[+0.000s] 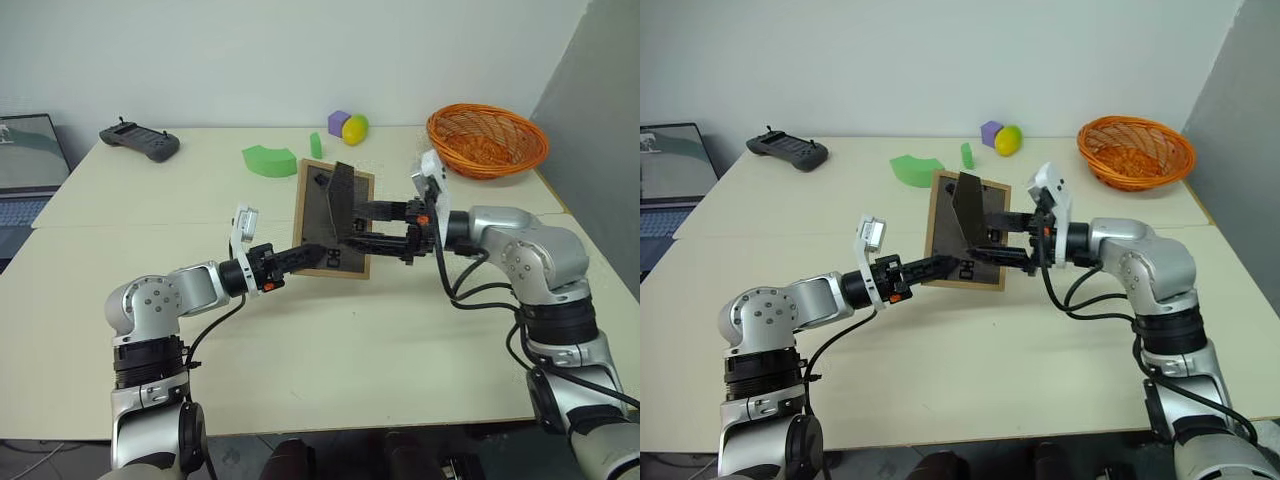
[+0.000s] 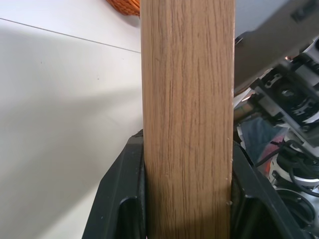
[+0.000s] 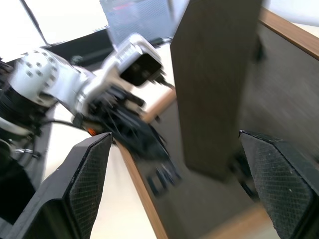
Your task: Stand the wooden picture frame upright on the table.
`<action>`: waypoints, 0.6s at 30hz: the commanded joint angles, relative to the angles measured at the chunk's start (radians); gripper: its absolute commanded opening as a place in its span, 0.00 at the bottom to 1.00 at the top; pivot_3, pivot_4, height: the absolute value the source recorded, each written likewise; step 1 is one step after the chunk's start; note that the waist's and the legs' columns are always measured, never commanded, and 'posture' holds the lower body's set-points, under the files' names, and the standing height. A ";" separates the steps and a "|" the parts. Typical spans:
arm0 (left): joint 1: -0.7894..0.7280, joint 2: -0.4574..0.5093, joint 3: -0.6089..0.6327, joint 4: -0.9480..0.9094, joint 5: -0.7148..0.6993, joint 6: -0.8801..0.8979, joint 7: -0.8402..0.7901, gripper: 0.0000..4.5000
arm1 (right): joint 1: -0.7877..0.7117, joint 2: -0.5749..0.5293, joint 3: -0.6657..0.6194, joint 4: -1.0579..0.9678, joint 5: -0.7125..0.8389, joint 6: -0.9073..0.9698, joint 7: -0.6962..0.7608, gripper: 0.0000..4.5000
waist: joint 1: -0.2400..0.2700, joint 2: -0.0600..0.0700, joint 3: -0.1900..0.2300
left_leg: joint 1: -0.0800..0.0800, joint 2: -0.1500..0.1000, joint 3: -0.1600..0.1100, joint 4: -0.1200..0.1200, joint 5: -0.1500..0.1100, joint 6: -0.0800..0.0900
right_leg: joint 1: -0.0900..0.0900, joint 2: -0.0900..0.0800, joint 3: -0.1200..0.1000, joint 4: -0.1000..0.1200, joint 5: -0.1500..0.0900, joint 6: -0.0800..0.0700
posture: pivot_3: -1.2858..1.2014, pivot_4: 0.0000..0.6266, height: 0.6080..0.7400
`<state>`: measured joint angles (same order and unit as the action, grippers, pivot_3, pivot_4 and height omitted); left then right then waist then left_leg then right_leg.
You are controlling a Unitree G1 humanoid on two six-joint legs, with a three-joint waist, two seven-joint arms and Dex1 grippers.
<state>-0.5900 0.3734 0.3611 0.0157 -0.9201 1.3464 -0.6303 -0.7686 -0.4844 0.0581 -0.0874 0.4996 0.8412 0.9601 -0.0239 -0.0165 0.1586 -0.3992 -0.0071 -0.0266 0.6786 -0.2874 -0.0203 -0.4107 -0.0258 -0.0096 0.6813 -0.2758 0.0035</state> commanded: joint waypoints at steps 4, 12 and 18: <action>-0.030 0.012 0.126 0.004 -0.165 0.145 0.052 0.29 | 0.168 -0.146 0.062 0.081 -0.328 -0.784 0.053 0.96 | -0.003 -0.001 0.000 | 0.000 0.000 0.000 0.000 0.000 0.000 | 0.000 0.000 0.000 0.000 0.000 0.000 | 0.52 0.24 1.00; -0.006 0.006 0.160 0.039 -0.367 0.268 0.208 0.29 | 0.060 -0.195 0.187 0.525 -1.125 -1.689 -0.721 0.96 | -0.008 -0.002 0.001 | 0.002 0.001 0.002 0.001 0.003 -0.005 | 0.000 0.001 0.002 0.002 0.000 0.000 | 0.52 0.24 1.00; 0.006 -0.003 0.150 0.091 -0.541 0.268 0.357 0.29 | -0.080 -0.168 0.304 0.655 -1.429 -1.798 -1.144 0.96 | -0.007 -0.003 0.002 | 0.002 0.001 0.002 0.000 0.006 -0.010 | -0.001 0.002 0.003 0.002 0.000 0.000 | 0.52 0.24 1.00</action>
<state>-0.5757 0.3672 0.5051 0.1127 -1.3695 1.6108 -0.3035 -0.8224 -0.6577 0.3383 0.5459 -0.8597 -0.9225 -0.0679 -0.0305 -0.0190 0.1603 -0.3977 -0.0057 -0.0246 0.6790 -0.2815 -0.0306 -0.4121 -0.0241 -0.0068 0.6828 -0.2761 0.0037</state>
